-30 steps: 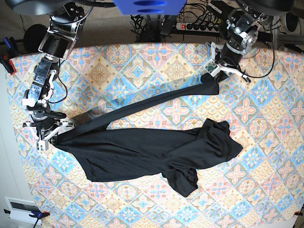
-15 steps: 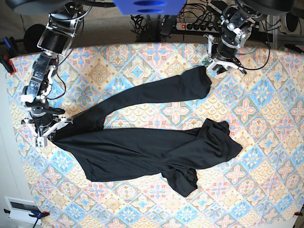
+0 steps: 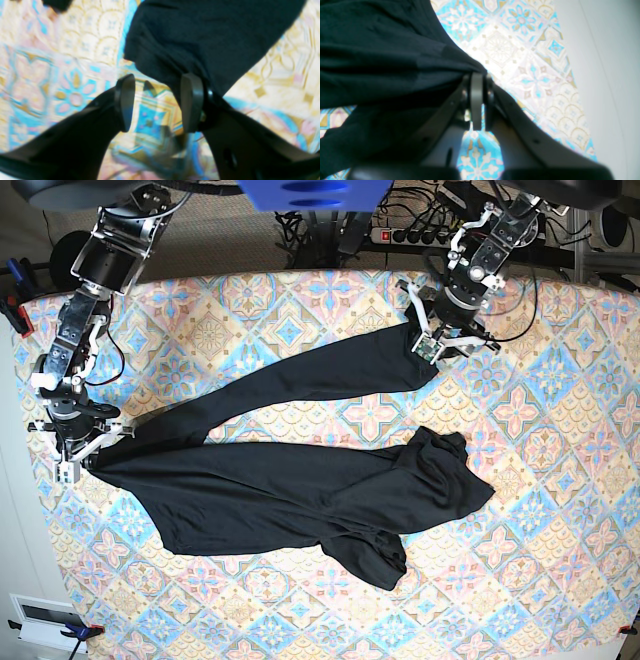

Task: Layout the t-shirt on the table in an organized manner, then fold the t-shirt properly
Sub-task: 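Lay the sleeve flat and open the left gripper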

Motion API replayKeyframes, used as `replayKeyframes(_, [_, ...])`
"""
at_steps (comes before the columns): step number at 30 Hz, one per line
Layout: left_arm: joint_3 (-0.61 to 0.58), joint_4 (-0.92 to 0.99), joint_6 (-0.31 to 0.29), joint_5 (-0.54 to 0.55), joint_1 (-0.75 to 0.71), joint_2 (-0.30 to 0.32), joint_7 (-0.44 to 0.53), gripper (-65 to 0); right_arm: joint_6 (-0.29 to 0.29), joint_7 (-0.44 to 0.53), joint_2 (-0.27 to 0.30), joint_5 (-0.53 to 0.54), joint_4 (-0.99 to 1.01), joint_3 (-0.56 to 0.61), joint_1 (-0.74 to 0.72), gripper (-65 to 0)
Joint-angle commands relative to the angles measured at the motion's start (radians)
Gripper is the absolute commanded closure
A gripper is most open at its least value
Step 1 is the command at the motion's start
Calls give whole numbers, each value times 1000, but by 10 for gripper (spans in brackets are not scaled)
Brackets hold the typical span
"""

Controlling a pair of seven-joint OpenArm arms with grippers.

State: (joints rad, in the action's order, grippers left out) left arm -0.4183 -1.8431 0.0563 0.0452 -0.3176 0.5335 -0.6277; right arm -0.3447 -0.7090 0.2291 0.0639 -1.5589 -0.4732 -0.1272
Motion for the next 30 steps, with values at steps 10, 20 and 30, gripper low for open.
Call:
replayKeyframes(10, [-1, 72, 0, 196, 54, -46, 13, -173, 3, 25, 16, 7, -24, -3, -19, 0])
replayKeyframes(20, [89, -73, 1, 276, -59, 182, 24, 0, 3, -7, 26, 6, -42, -3, 31, 0])
replayKeyframes(30, [329, -145, -86, 276, -257, 314, 25, 0, 3, -13, 36, -11, -58, 3, 82, 0])
